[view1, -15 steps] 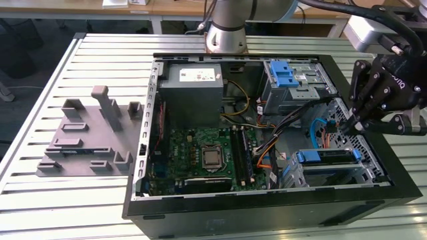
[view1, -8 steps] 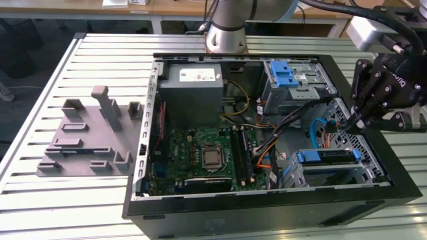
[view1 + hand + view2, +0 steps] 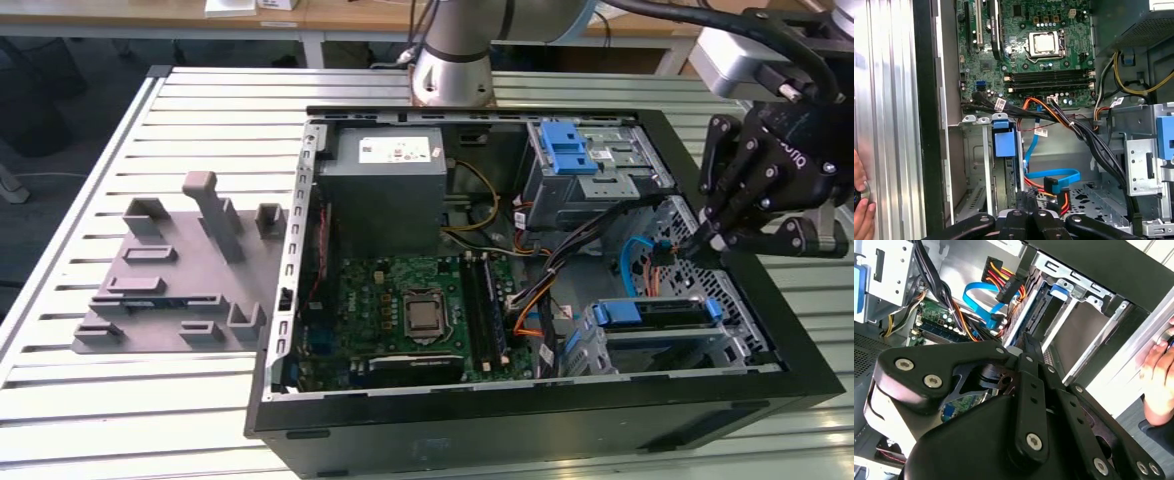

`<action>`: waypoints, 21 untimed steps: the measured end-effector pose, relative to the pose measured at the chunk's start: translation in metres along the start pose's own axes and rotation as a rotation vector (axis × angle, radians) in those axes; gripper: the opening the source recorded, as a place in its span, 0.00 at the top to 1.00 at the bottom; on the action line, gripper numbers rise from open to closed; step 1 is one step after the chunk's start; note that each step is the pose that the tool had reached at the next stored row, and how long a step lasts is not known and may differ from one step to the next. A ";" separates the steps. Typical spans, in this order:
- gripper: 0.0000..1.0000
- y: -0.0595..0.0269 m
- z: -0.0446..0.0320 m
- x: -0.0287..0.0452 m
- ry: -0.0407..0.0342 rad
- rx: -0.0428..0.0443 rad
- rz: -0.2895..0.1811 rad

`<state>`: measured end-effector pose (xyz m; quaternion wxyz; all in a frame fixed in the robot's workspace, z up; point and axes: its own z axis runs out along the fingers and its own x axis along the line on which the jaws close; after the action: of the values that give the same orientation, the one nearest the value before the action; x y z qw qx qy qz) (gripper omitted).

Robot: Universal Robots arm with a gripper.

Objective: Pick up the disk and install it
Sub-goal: 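Insert the first disk wire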

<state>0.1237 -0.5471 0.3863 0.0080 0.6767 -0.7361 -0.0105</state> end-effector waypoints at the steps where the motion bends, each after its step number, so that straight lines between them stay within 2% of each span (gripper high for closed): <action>1: 0.89 0.0001 0.0001 -0.0010 -0.0001 0.0000 0.000; 21: 0.89 0.0025 0.0020 -0.0311 0.0014 0.0002 0.015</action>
<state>0.1238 -0.5159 0.3844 0.0085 0.6711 -0.7413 -0.0099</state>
